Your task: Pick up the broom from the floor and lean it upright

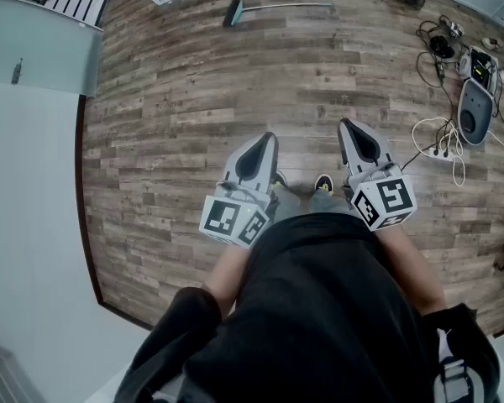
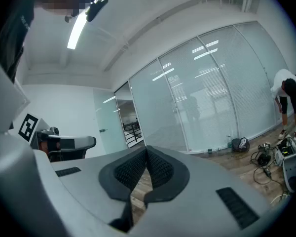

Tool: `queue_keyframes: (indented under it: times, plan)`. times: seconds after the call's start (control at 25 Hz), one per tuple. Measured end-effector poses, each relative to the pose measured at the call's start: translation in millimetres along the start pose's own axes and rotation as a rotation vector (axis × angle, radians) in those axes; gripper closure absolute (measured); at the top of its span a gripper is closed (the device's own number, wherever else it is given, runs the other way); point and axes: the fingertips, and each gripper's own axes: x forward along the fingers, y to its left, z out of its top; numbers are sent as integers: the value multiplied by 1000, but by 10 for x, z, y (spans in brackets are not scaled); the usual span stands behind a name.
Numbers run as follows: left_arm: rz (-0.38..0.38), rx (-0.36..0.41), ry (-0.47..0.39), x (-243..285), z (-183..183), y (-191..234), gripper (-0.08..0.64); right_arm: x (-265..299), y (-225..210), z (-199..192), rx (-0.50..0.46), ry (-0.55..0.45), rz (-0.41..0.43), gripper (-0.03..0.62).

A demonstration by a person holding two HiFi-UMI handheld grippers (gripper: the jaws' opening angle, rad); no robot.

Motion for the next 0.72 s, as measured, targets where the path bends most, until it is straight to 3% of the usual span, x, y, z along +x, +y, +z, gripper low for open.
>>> queue_keyframes:
  times: [0.72]
  plan:
    - [-39,7,12,322,35,-91,538,62,-434,100,124,-67,-35,576]
